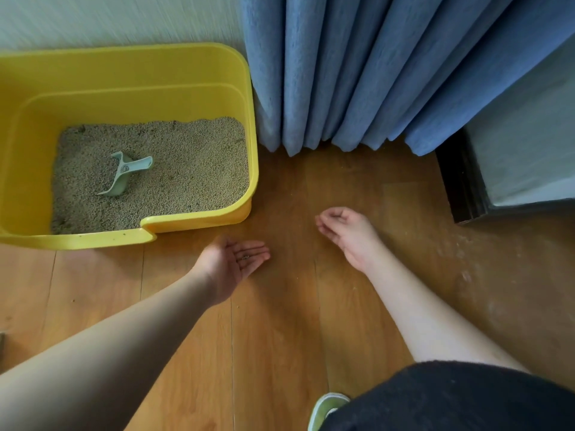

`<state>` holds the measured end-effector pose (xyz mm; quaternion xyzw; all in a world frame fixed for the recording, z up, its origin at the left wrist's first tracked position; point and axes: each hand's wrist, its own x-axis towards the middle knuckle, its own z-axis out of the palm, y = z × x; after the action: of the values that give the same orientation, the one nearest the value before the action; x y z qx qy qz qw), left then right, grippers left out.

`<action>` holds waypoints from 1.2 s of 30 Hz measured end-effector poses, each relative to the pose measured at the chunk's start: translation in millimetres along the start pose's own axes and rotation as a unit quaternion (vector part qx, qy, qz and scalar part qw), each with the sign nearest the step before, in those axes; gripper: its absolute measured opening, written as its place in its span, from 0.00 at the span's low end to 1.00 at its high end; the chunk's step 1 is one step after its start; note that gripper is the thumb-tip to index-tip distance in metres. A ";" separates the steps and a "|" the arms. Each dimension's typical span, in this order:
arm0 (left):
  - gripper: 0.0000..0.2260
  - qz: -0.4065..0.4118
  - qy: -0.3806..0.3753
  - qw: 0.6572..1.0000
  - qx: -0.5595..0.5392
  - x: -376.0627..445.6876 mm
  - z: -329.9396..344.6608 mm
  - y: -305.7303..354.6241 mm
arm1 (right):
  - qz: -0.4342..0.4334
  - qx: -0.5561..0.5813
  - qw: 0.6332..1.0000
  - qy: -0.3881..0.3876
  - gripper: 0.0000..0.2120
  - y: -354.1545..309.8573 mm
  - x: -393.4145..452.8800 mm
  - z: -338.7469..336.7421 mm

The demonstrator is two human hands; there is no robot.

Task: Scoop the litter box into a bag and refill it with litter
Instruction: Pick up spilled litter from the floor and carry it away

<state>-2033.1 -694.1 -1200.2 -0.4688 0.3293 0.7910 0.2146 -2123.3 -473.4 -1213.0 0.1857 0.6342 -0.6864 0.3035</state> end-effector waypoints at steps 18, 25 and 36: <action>0.23 0.012 0.011 1.000 0.027 -1.9 -26.8 12.2 | -0.165 -0.553 0.814 -0.065 0.11 41.0 6.4 71.3; 0.23 0.014 0.007 0.999 0.028 -6.1 -33.1 13.7 | -0.096 -0.588 0.802 -0.040 0.08 44.1 21.1 75.3; 0.23 0.006 0.009 1.000 0.028 -5.4 -31.5 10.0 | -0.085 -0.237 0.968 0.008 0.05 34.2 -8.7 59.7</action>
<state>-2018.1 -723.9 -1203.0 -0.4674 0.3558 0.7788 0.2200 -2086.7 -531.0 -1225.8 0.0590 0.7948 -0.5381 0.2743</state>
